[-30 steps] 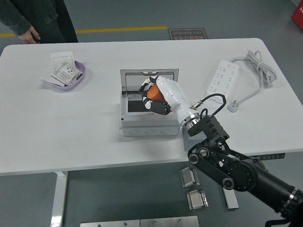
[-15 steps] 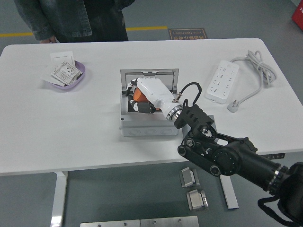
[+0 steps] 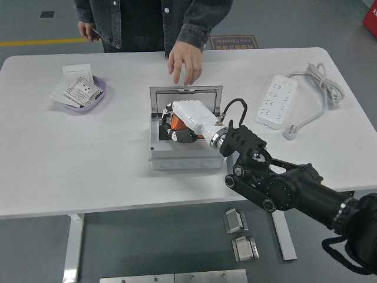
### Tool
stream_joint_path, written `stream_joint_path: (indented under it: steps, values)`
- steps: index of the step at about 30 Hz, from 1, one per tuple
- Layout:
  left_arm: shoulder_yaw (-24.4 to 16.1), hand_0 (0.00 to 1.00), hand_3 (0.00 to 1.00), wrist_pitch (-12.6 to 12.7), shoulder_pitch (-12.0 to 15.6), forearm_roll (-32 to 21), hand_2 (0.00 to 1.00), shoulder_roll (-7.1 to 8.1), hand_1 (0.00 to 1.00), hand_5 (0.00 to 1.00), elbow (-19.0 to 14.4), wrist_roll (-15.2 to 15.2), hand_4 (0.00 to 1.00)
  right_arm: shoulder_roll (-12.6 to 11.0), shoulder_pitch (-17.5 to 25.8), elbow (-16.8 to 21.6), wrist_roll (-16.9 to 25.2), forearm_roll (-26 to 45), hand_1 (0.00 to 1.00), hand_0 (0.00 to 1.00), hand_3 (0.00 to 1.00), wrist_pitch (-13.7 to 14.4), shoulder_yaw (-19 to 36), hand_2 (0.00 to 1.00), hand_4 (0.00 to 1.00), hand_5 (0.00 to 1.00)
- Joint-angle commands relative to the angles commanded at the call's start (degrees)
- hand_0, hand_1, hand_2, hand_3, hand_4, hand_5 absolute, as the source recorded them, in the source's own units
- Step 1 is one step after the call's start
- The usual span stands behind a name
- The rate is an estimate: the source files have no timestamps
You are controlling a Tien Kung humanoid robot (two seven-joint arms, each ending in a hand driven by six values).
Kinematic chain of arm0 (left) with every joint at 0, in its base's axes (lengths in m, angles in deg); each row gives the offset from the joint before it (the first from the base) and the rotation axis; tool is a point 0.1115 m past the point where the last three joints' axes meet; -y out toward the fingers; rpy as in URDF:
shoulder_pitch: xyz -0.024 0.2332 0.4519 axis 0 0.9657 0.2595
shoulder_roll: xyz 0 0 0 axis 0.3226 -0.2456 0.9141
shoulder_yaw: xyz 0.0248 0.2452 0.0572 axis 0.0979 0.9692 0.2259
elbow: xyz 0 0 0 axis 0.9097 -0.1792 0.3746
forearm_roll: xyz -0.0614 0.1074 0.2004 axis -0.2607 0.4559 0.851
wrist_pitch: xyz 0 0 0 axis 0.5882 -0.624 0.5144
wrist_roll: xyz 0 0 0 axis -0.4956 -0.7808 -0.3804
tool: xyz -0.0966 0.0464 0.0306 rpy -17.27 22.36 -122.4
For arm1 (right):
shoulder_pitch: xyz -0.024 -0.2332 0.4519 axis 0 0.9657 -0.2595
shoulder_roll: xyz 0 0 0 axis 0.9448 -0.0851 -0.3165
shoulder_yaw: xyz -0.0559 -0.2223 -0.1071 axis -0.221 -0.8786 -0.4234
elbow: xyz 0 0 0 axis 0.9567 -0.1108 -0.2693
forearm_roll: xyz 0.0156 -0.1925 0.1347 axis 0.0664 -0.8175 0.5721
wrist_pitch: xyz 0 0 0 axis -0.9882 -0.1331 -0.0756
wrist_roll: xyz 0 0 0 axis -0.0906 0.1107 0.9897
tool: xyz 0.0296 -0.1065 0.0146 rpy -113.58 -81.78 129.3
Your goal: Pick up the cylinder from the cube,place it in the box,flap close box
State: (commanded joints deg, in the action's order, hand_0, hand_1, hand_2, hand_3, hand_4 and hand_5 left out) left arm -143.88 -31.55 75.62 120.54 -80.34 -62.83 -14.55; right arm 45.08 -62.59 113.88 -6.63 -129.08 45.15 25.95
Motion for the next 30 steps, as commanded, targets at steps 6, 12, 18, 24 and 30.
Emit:
stream_joint_path:
  steps: [6,12,18,24,30]
  values:
    - [-0.1,0.646,0.671,-0.1,0.0,0.3,0.56,0.08,0.654,0.342,0.0,0.1,0.703,0.1,-0.2,-0.2,0.8,-0.5,0.411,0.331,0.669,-0.1,0.0,0.559,0.588,0.157]
    - [0.0,0.646,0.671,-0.2,-0.2,0.4,0.561,0.16,0.653,0.342,0.0,0.0,0.703,-0.3,-0.6,-0.9,1.1,-1.9,0.543,0.556,0.767,-0.1,-0.8,0.616,0.864,0.32]
    - [0.0,0.646,0.671,-0.2,-0.5,0.6,0.56,0.26,0.653,0.341,0.0,-0.1,0.702,-0.9,-1.3,-1.5,1.3,-4.2,0.558,0.613,0.776,-0.2,-1.8,0.616,0.909,0.351]
    - [0.1,0.646,0.67,-0.2,-0.5,0.5,0.56,0.15,0.653,0.341,0.0,-0.1,0.703,-1.3,-1.3,-1.3,1.3,-5.0,0.607,0.681,0.782,-0.1,-1.5,0.624,0.942,0.377]
    - [0.1,0.645,0.67,-0.2,-0.3,0.4,0.561,-0.15,0.653,0.34,0.0,-0.1,0.703,-3.3,0.5,2.5,2.4,1.0,0.627,0.711,0.782,1.1,-0.3,0.627,0.947,0.377]
